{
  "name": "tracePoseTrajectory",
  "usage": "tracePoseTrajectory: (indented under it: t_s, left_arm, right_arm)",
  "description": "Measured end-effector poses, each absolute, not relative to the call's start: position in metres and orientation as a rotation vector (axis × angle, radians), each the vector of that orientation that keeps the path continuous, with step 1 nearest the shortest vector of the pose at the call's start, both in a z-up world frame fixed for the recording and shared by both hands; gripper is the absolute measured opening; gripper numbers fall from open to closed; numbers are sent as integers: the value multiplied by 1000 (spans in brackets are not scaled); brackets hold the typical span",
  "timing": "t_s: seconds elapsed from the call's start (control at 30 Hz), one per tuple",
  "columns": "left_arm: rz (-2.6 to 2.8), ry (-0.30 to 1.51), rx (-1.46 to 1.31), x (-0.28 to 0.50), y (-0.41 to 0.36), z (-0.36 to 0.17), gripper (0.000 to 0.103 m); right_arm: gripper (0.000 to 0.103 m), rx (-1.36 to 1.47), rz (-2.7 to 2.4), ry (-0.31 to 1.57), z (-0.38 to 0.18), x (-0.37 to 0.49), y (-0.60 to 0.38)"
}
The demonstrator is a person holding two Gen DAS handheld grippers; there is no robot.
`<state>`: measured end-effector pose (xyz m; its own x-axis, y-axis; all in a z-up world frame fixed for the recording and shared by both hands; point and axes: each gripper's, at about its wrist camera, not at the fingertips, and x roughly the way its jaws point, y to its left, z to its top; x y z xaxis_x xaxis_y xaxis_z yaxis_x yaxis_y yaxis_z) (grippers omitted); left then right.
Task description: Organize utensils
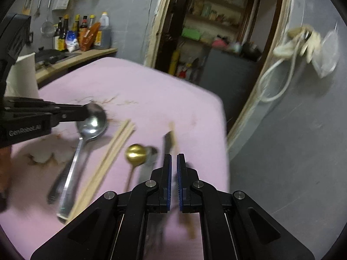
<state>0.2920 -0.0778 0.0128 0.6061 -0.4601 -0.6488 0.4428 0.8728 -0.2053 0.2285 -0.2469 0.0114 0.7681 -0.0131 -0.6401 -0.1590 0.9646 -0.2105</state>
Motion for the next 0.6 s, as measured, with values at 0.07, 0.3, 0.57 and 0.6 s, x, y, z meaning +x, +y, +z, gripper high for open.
tracePoseTrajectory:
  t_s: [0.07,0.3,0.57,0.6]
  left_arm:
    - [-520,764,-28,293,-78,12,0]
    - [-521,780,-36,296,-75,11,0]
    - [-520,783,-41,296,-74,10,0]
    - [-520,784,-42,296,-74,10,0]
  right_arm:
    - [4,-196,140,737,7,230,-250]
    - [21,-11,220,772,12,217,-270]
    - [25,60,16,709,21,222,-312]
    - [25,63,3,732,17,227,-314]
